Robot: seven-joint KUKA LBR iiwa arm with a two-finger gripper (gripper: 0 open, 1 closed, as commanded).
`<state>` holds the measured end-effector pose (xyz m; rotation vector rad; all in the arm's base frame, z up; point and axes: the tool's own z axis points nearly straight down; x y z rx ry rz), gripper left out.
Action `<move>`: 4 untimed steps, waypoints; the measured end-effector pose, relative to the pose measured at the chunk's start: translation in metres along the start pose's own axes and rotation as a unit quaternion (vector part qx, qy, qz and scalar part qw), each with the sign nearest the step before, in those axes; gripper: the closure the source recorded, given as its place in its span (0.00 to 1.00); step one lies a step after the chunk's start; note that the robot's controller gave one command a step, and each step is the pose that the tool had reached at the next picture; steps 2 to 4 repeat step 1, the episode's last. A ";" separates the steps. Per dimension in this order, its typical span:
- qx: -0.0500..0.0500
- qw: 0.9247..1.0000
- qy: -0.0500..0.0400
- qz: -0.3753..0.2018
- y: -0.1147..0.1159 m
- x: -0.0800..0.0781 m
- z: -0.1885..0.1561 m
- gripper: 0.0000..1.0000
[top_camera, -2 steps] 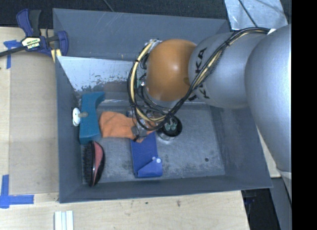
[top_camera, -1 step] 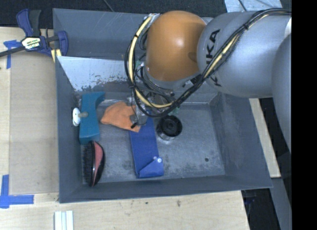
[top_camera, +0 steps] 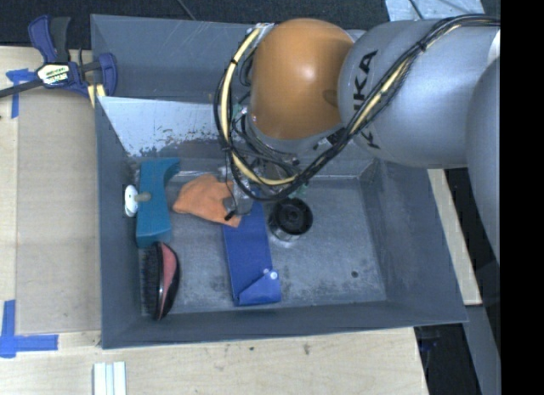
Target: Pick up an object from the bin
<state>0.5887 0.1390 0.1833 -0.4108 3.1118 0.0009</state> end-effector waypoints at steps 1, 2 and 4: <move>0.000 1.000 -0.001 0.001 -0.026 0.011 -0.110 1.00; 0.000 1.000 -0.001 0.001 -0.026 0.011 -0.110 1.00; 0.000 1.000 -0.001 0.001 -0.026 0.011 -0.110 1.00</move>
Offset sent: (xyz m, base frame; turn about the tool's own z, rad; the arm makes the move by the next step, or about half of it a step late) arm 0.0000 0.0000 0.0000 0.0000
